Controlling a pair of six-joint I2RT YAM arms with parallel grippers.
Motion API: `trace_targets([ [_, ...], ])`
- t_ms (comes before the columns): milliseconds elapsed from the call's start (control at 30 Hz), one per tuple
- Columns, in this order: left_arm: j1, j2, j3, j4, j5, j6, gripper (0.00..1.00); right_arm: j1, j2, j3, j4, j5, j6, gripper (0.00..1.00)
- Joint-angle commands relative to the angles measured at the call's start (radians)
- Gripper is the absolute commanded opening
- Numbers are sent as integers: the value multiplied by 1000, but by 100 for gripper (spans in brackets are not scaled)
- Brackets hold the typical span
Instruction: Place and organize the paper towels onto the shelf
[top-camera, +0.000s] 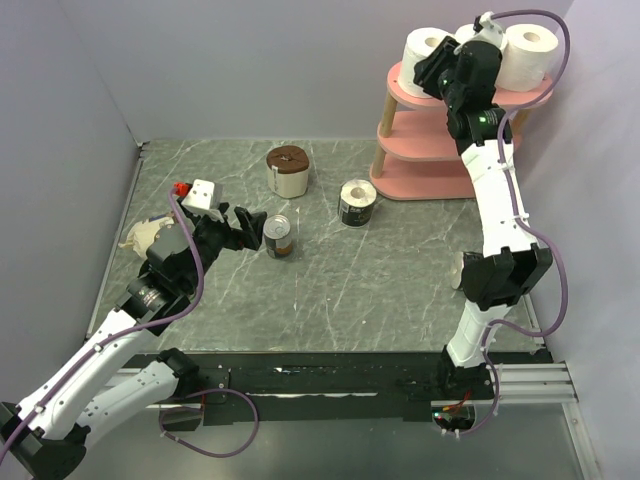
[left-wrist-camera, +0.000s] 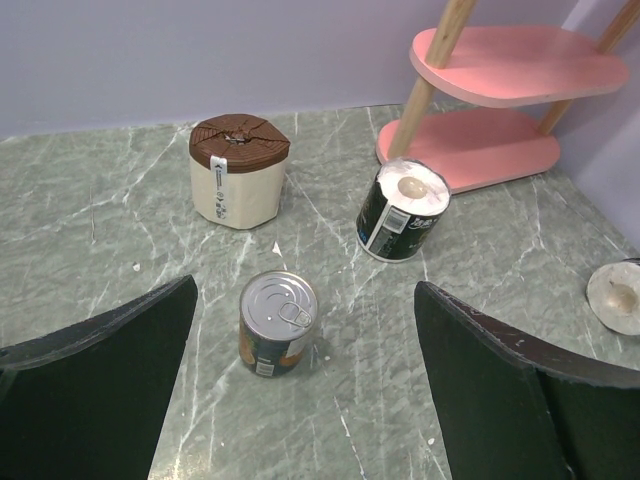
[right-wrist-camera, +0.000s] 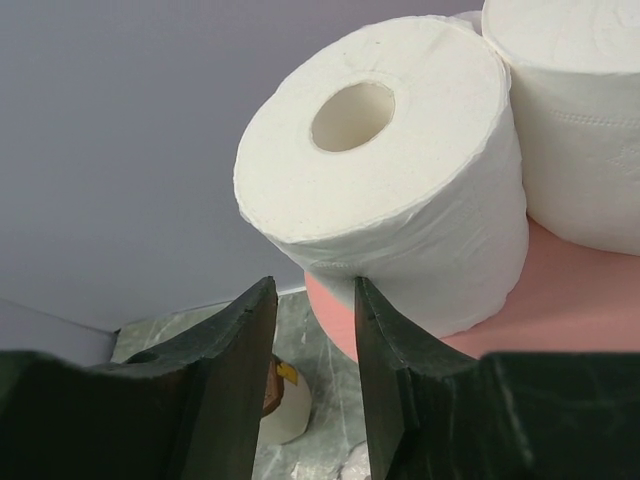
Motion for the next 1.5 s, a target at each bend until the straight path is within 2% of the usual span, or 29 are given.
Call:
trace_targets([
  [0, 5, -1, 13, 34, 2, 9, 96, -1, -10, 62, 9, -15, -44, 47],
  [100, 5, -1, 13, 32, -3, 11, 96, 8, -68, 22, -11, -28, -66, 50],
  [200, 5, 0, 16, 29, -11, 11, 96, 28, -169, -99, 3, -39, -86, 51],
  [433, 5, -3, 20, 17, -38, 5, 96, 122, -478, -570, 53, -16, -26, 57],
  [533, 5, -9, 16, 17, -40, 5, 96, 131, -575, -736, -14, 26, 114, 61],
  [633, 5, -9, 20, 11, -35, 3, 96, 131, -641, -859, -109, 69, 187, 62],
  [733, 6, -14, 21, 8, -31, 2, 96, 118, -694, -953, -180, 168, 194, 66],
  [867, 5, -23, 16, 11, -23, -3, 96, 3, -741, -1042, -263, 221, 218, 69],
  [1000, 5, -24, 21, 8, -15, -4, 96, -176, -795, -1116, -327, 257, 265, 68],
  [1133, 5, -28, 18, 12, -5, -8, 96, -261, -830, -1177, -379, 332, 312, 67],
  [1267, 5, -20, 18, 11, 6, -12, 96, -298, -850, -1248, -313, 440, 279, 71],
  [1367, 3, -17, 18, 9, 26, -18, 96, -399, -830, -1286, -215, 382, 191, 78],
  [1400, 3, -17, 15, 11, 29, -20, 96, -428, -821, -1297, -157, 295, 137, 78],
  [1467, 2, -15, 12, 19, 38, -23, 96, -497, -809, -1323, -129, 247, 112, 79],
])
